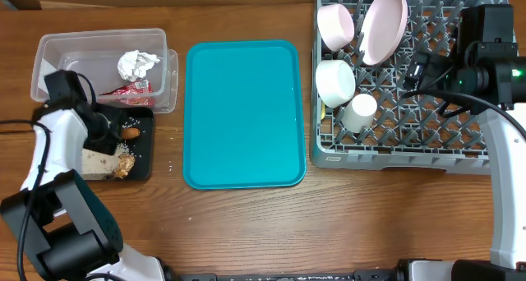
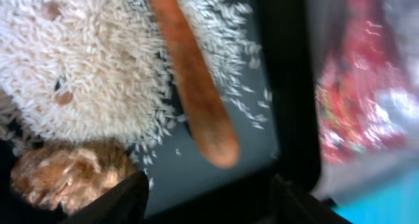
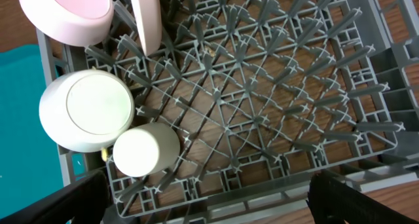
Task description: Sort waste into correct bins and load items into the dishwasher
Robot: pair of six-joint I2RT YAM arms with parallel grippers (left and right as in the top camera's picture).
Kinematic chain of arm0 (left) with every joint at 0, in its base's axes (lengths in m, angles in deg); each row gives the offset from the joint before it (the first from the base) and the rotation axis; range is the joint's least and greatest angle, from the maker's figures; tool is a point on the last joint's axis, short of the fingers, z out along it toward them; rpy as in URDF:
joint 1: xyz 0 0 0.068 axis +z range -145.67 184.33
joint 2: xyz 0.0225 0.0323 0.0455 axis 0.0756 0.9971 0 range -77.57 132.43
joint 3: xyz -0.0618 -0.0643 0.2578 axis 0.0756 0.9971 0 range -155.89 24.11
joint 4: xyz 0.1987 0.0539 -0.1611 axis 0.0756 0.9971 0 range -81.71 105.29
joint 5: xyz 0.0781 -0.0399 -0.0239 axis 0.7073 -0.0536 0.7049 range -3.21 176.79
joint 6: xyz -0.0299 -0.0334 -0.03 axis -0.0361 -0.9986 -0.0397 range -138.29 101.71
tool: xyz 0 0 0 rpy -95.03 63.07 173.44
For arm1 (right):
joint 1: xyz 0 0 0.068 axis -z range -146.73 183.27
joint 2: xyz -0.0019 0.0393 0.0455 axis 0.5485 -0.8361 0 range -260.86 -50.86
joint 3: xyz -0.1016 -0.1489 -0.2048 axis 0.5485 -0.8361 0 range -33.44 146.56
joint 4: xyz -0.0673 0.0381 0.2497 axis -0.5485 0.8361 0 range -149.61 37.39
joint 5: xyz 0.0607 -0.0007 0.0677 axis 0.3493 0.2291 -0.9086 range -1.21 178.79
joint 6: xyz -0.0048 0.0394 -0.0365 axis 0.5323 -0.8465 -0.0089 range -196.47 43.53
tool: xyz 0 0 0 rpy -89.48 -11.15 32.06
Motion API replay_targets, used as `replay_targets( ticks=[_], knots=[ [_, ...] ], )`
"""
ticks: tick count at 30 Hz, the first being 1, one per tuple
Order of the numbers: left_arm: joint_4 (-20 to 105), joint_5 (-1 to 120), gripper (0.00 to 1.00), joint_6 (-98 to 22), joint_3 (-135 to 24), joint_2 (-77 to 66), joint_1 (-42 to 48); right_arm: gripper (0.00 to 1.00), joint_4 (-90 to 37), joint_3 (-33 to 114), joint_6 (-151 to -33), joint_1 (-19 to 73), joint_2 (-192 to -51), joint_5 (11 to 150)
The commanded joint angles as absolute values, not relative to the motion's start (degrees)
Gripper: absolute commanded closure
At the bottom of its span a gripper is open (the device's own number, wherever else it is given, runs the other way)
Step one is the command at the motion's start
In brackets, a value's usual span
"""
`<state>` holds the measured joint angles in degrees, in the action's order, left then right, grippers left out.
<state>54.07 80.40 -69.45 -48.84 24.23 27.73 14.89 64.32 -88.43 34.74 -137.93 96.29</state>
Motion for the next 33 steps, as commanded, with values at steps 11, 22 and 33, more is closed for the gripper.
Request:
replay_targets(
  ticks=[11, 22, 33],
  knots=[
    [79.44, 83.98, 0.35, -47.94, -66.63, 14.00, 19.73, 0.00, 13.78, 67.99, -86.71, 32.88, -128.95, 96.01],
    [71.14, 78.63, 0.00, -30.50, -71.11, 4.01, 9.92, 0.00, 11.00, 71.40, -83.69, 32.91, -114.35, 96.03],
    [69.76, 78.63, 0.00, -30.50, -71.09, 6.06, 9.90, 0.00, 18.19, 71.86, -83.75, 32.91, -100.51, 96.45]
  ],
)
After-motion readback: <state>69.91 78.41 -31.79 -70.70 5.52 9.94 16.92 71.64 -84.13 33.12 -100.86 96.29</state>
